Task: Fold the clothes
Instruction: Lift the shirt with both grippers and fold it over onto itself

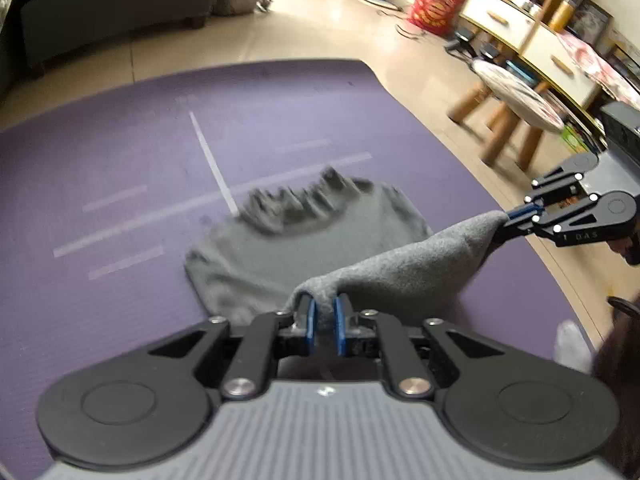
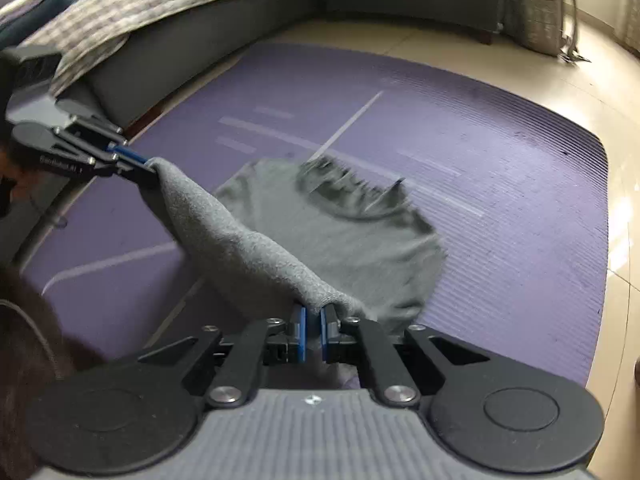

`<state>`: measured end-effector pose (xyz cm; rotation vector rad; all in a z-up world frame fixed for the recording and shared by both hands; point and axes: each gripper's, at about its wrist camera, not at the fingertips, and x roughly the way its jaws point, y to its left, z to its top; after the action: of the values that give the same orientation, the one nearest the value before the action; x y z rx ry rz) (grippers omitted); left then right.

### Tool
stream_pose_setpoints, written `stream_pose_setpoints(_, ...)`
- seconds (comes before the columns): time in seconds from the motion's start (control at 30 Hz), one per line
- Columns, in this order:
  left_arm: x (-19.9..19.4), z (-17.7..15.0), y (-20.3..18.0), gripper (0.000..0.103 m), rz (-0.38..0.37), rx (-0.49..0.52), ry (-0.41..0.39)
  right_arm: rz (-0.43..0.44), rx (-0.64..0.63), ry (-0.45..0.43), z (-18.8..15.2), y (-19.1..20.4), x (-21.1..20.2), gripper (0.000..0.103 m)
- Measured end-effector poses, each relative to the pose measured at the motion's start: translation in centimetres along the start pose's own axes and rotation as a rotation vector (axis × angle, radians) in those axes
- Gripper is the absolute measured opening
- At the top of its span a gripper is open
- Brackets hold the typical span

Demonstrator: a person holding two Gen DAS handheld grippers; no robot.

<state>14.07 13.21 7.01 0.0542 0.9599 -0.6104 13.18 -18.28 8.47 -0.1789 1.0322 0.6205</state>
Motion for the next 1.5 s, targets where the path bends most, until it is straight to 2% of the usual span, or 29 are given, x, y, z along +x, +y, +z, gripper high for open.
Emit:
stream_pose_setpoints(0.1,1.8,1.5,1.2,0.009,0.024,-0.021,-0.009,-0.007,0.056,-0.019,1.4,-2.1,1.3,0.005)
stream_pose_setpoints(0.23,5.5,4.0,3.3,0.009,0.094,-0.049,0.006,-0.014,0.114,-0.036,3.1,-4.4,3.6,0.005)
stream_pose_setpoints(0.33,7.6,4.9,4.6,0.009,0.132,-0.077,0.018,-0.027,0.152,-0.044,4.5,-6.2,6.4,0.005)
stream_pose_setpoints(0.53,11.9,5.5,6.2,0.010,0.200,-0.113,0.041,-0.055,0.216,-0.047,5.0,-8.4,10.3,0.006)
stream_pose_setpoints(0.57,12.5,5.4,6.2,0.012,0.216,-0.113,0.045,-0.071,0.224,-0.046,4.9,-8.7,11.2,0.007)
stream_pose_setpoints(0.6,13.1,5.3,6.2,0.017,0.235,-0.108,0.053,-0.088,0.230,-0.044,4.7,-8.9,11.6,0.013)
stream_pose_setpoints(0.63,13.5,5.2,6.1,0.031,0.253,-0.099,0.067,-0.115,0.238,-0.047,4.5,-9.0,11.9,0.017)
stream_pose_setpoints(0.67,13.5,5.1,6.0,0.039,0.277,-0.096,0.066,-0.152,0.249,-0.052,4.2,-9.1,12.2,0.033)
stream_pose_setpoints(0.7,13.0,4.8,6.1,0.049,0.300,-0.104,0.046,-0.175,0.255,-0.060,4.0,-9.1,12.1,0.040)
stream_pose_setpoints(0.73,12.2,4.5,6.1,0.050,0.309,-0.115,0.021,-0.185,0.256,-0.072,3.8,-9.0,11.9,0.039)
stream_pose_setpoints(0.83,9.7,3.9,5.2,0.049,0.349,-0.094,-0.061,-0.228,0.226,-0.127,2.9,-8.5,10.4,0.038)
stream_pose_setpoints(0.9,8.8,3.4,3.7,0.044,0.351,-0.045,-0.105,-0.286,0.129,-0.185,2.6,-6.5,9.6,0.035)
stream_pose_setpoints(0.97,8.8,3.1,1.9,0.042,0.312,0.020,-0.130,-0.288,0.067,-0.233,2.6,-4.4,9.5,0.034)
stream_pose_setpoints(1.07,10.0,2.6,-0.2,0.042,0.249,0.090,-0.129,-0.267,0.034,-0.248,3.2,-2.8,10.3,0.033)
stream_pose_setpoints(1.17,12.1,1.5,0.2,0.042,0.250,0.078,-0.092,-0.251,0.037,-0.222,3.4,-2.0,12.4,0.033)
stream_pose_setpoints(1.23,13.1,0.2,1.6,0.036,0.281,0.040,-0.062,-0.255,0.062,-0.201,3.0,-2.6,13.3,0.032)
stream_pose_setpoints(1.3,12.7,-1.3,2.9,0.035,0.276,0.018,-0.084,-0.286,0.101,-0.160,1.6,-4.5,14.0,0.031)
stream_pose_setpoints(1.33,12.3,-1.6,3.4,0.035,0.268,0.000,-0.087,-0.302,0.115,-0.151,0.8,-5.3,13.9,0.034)
stream_pose_setpoints(1.43,10.7,-1.0,3.8,0.030,0.285,-0.042,-0.069,-0.275,0.192,-0.168,-0.3,-6.6,12.3,0.035)
stream_pose_setpoints(1.5,9.0,-0.5,3.4,0.029,0.298,-0.048,-0.088,-0.282,0.174,-0.186,-0.4,-6.1,11.1,0.035)
